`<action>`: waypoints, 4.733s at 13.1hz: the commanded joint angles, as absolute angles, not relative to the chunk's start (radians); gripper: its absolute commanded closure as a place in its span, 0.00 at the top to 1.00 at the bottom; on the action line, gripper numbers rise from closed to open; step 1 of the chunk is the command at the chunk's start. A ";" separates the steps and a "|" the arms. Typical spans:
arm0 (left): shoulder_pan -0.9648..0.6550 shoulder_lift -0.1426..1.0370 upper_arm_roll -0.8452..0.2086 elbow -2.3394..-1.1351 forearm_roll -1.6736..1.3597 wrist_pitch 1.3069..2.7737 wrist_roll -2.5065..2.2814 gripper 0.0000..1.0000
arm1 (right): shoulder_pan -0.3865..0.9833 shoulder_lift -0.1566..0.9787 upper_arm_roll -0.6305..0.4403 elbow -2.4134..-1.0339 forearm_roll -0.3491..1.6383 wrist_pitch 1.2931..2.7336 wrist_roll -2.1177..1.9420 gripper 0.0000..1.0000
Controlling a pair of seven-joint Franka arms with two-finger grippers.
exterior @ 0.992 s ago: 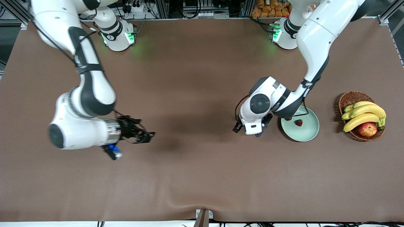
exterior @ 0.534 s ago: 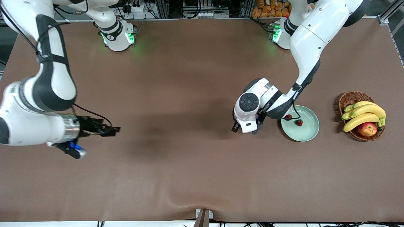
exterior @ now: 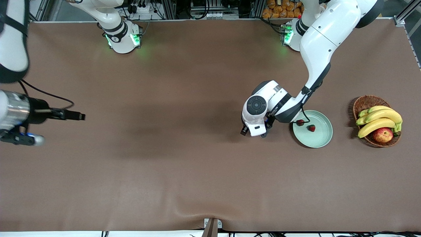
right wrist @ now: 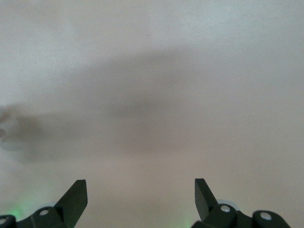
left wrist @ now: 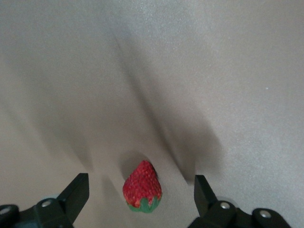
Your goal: Collect all strawberries into plate
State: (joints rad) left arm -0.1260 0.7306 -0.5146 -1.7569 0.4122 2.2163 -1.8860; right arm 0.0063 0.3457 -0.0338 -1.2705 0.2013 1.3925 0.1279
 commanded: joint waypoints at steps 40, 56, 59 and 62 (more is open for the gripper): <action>0.284 0.566 -0.515 -1.793 0.463 1.967 -1.023 0.44 | -0.037 0.008 0.021 -1.439 0.018 1.463 0.114 1.00; 0.308 0.391 -0.701 -1.411 0.313 1.532 -0.790 1.00 | -0.005 0.011 0.003 -1.436 0.017 1.463 0.126 1.00; 0.373 0.312 -0.703 -1.413 0.238 1.529 -0.590 1.00 | -0.011 0.011 0.000 -1.436 0.017 1.459 0.124 1.00; 0.388 0.247 -0.707 -1.411 0.226 1.491 -0.538 1.00 | -0.011 0.011 0.000 -1.436 0.020 1.462 0.124 1.00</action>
State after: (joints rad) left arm 0.3790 0.3001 -0.6998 -1.3958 0.2455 1.5137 -0.5655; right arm -0.0182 0.0249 0.0080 -1.4276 0.0147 1.4644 0.1226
